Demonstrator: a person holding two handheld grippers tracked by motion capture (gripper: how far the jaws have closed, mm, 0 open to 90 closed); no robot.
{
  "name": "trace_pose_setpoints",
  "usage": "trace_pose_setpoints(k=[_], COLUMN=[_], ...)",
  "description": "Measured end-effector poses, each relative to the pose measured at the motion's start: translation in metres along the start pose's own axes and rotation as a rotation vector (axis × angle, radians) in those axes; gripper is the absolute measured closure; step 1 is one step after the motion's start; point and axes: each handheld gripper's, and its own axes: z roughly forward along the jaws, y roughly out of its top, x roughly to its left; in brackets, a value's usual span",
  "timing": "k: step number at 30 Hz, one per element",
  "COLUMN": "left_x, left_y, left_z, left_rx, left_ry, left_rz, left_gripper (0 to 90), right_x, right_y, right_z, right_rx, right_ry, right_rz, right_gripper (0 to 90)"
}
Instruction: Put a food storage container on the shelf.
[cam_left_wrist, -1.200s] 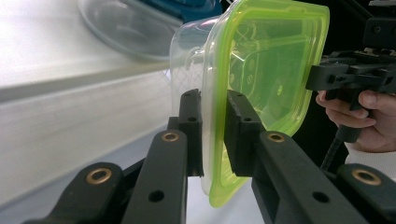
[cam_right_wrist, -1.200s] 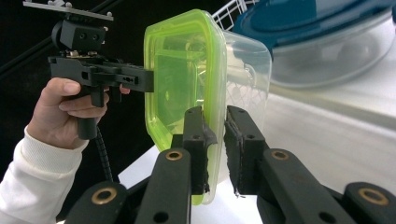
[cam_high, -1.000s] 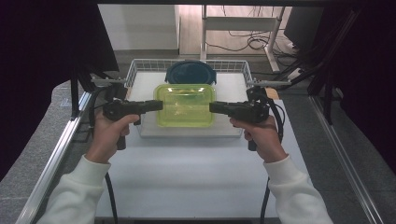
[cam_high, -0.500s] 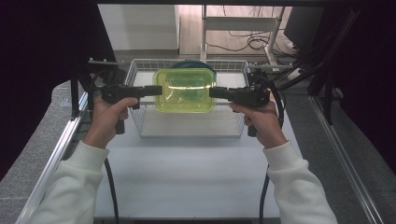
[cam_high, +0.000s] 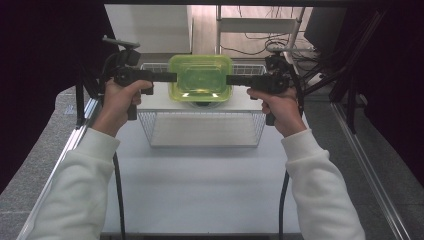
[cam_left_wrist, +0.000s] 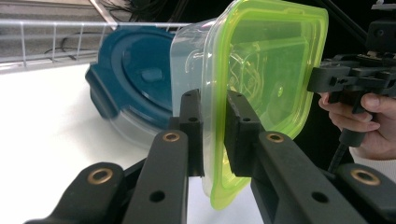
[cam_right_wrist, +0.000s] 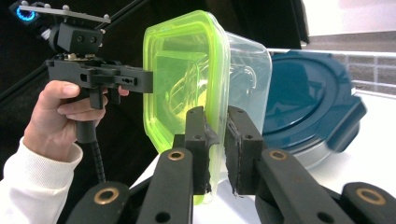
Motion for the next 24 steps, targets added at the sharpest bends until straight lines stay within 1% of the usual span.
trace_pose_setpoints(k=[2,4,5,7,10,12,13,14,15,17,18,19,21,23,24], left_x=[0.002,0.004,0.004,0.008,0.017,0.025,0.028,0.032,0.033,0.037,0.038,0.040,0.046,0.051,0.053], left_y=[0.007,0.013,0.016,0.020,0.024,0.024,0.024,0.025,0.025,0.026,0.027,0.027,0.027,0.026,0.026], left_z=[0.003,0.006,0.008,0.011,0.016,0.022,0.023,0.024,0.025,0.026,0.028,0.030,0.033,0.036,0.037], left_rx=[0.005,0.017,0.019,0.029,0.035,0.044,0.040,0.030,0.027,0.027,0.025,0.025,0.025,0.009,0.003], left_ry=[0.004,0.011,0.013,0.014,0.009,-0.002,-0.013,-0.037,-0.048,-0.063,-0.068,-0.075,-0.083,-0.094,-0.094], left_rz=[-0.007,-0.004,-0.013,-0.017,-0.041,-0.066,-0.082,-0.102,-0.111,-0.112,-0.122,-0.129,-0.148,-0.192,-0.208], left_gripper=[78.7,78.8,78.8,78.8,78.7,78.6,77.8,77.7,77.2,76.6,76.3,75.9,74.4,72.8,72.0], right_x=[-0.005,-0.009,-0.011,-0.016,-0.023,-0.029,-0.032,-0.036,-0.041,-0.048,-0.051,-0.052,-0.055,-0.058,-0.060], right_y=[0.006,0.011,0.013,0.016,0.019,0.021,0.022,0.022,0.022,0.022,0.022,0.022,0.023,0.022,0.021], right_z=[0.002,0.003,0.004,0.006,0.011,0.015,0.018,0.019,0.021,0.022,0.023,0.024,0.028,0.033,0.035], right_rx=[0.004,0.009,0.009,0.012,0.020,0.029,0.032,0.034,0.032,0.031,0.027,0.023,0.028,0.038,0.032], right_ry=[-0.009,-0.012,-0.016,-0.018,-0.016,-0.018,-0.016,-0.014,-0.002,0.009,0.013,0.010,-0.014,-0.025,-0.026], right_rz=[0.017,0.036,0.039,0.054,0.074,0.094,0.111,0.129,0.161,0.189,0.199,0.204,0.215,0.237,0.255], right_gripper=[78.8,78.8,78.9,78.9,78.8,78.7,78.7,78.4,78.2,77.2,76.5,75.3,72.1,69.0,68.6])
